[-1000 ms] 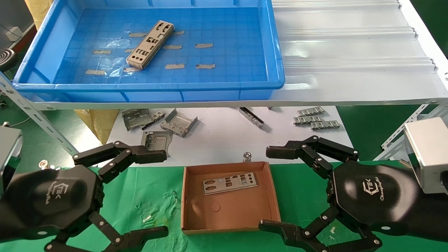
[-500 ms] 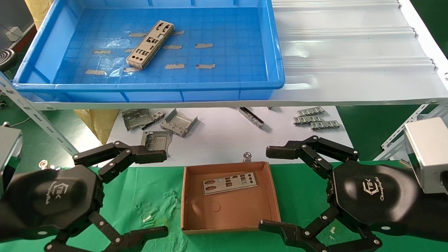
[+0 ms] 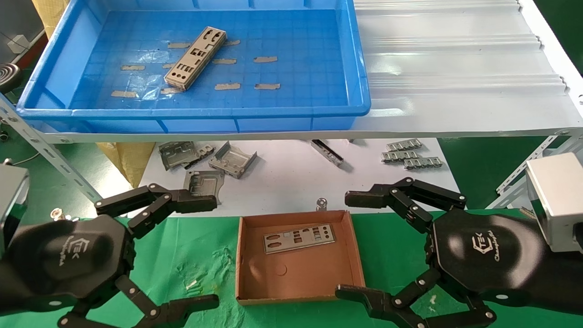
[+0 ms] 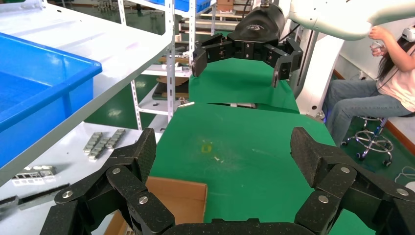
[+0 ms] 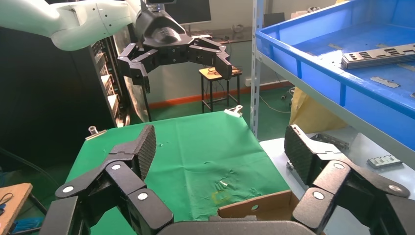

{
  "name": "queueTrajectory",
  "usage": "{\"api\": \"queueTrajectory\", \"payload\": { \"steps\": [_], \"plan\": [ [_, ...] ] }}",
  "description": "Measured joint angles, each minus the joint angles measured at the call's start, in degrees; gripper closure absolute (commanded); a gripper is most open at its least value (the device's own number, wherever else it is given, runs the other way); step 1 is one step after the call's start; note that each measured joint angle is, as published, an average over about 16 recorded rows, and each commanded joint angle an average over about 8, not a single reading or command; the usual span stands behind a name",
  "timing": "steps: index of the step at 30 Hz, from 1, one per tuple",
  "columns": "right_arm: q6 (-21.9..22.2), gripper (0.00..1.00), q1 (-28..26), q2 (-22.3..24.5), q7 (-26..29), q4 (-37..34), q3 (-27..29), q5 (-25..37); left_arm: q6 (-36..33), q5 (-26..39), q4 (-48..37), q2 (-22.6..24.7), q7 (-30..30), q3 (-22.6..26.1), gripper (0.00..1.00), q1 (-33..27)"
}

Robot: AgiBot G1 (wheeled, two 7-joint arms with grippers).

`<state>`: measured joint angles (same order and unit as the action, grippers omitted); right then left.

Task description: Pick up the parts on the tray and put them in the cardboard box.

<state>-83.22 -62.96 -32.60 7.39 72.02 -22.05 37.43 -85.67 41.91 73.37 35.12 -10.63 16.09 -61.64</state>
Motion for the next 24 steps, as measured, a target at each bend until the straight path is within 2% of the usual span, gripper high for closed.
{"api": "queueTrajectory", "payload": {
  "steps": [24],
  "plan": [
    [0.00, 1.00, 0.00, 0.00, 0.00, 0.00, 0.00, 0.00, 0.00, 0.00, 0.01, -0.01, -0.01, 0.00, 0.00, 0.00]
  ]
}}
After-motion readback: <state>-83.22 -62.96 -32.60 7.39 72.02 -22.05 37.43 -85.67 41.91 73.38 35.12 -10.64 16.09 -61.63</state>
